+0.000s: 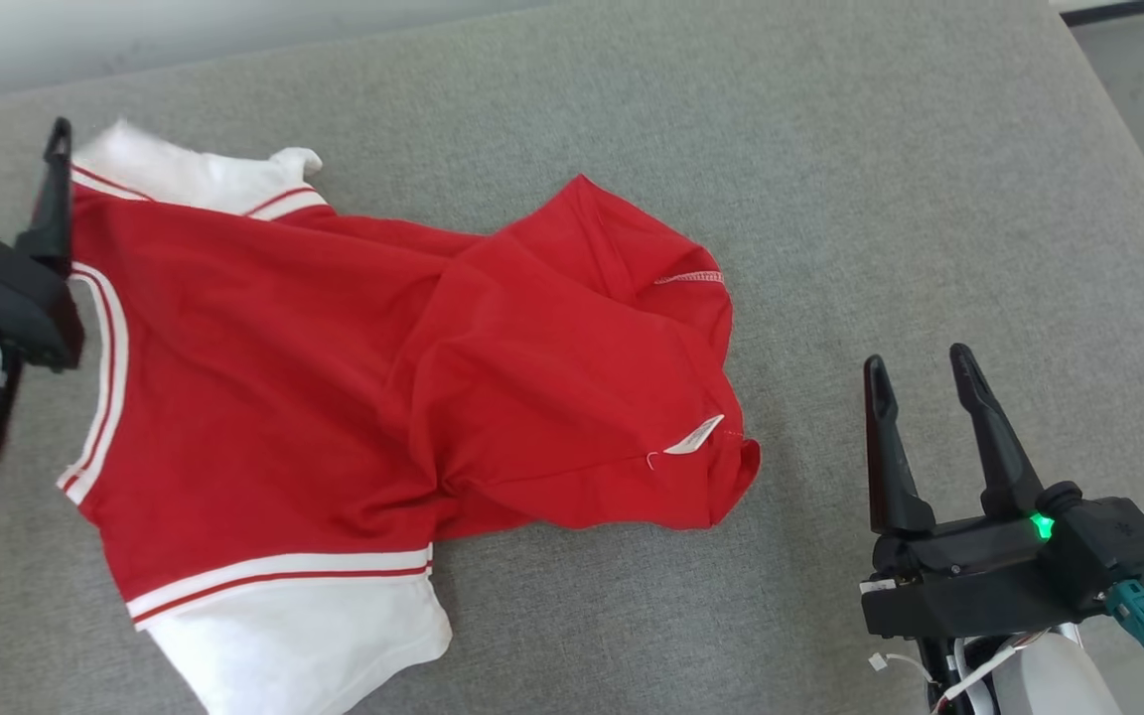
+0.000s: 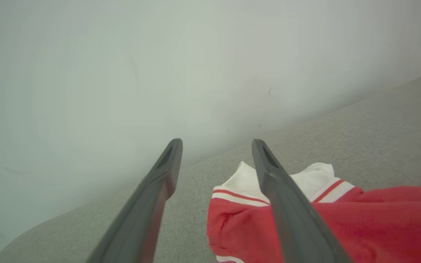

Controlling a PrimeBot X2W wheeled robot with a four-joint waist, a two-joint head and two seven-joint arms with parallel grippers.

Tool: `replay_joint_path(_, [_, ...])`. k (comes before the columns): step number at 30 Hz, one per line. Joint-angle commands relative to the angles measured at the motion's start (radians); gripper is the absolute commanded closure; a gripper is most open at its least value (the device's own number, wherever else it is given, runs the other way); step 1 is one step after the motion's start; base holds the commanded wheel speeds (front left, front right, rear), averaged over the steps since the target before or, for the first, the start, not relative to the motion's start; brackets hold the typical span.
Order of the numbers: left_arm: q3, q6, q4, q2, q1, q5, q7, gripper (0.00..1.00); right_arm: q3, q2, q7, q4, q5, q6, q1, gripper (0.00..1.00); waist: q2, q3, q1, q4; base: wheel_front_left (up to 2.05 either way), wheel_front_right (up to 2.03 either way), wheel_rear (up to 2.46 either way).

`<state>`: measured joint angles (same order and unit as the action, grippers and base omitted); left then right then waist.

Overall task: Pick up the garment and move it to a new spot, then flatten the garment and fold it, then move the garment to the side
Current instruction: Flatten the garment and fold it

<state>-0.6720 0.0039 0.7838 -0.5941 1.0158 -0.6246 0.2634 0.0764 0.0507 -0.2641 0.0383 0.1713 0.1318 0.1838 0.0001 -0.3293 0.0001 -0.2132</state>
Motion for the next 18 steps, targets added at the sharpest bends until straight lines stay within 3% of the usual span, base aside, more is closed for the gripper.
replay_joint_path(1, [0.018, 0.01, -0.022, 0.007, -0.037, 0.006, 0.001, 0.0, -0.006, 0.0, 0.0, 0.002, -0.007, -0.002, -0.003, 0.0, -0.0001, 0.02, -0.0001, 0.018, 0.0, 0.0, 0.0])
replay_joint_path(10, [0.305, 0.085, -0.343, 0.056, -0.34, 0.133, 0.001, 0.0, -0.018, 0.0, 0.0, 0.021, -0.029, -0.002, -0.054, 0.0, -0.0001, 0.125, -0.0001, 0.093, 0.0, 0.0, 0.0])
replay_joint_path(18, [0.505, 0.094, -0.561, 0.169, -0.614, 0.225, 0.001, 0.0, -0.036, 0.008, 0.0, 0.033, -0.035, -0.002, -0.1, 0.0, -0.0001, 0.183, -0.0001, 0.156, 0.0, 0.0, 0.0])
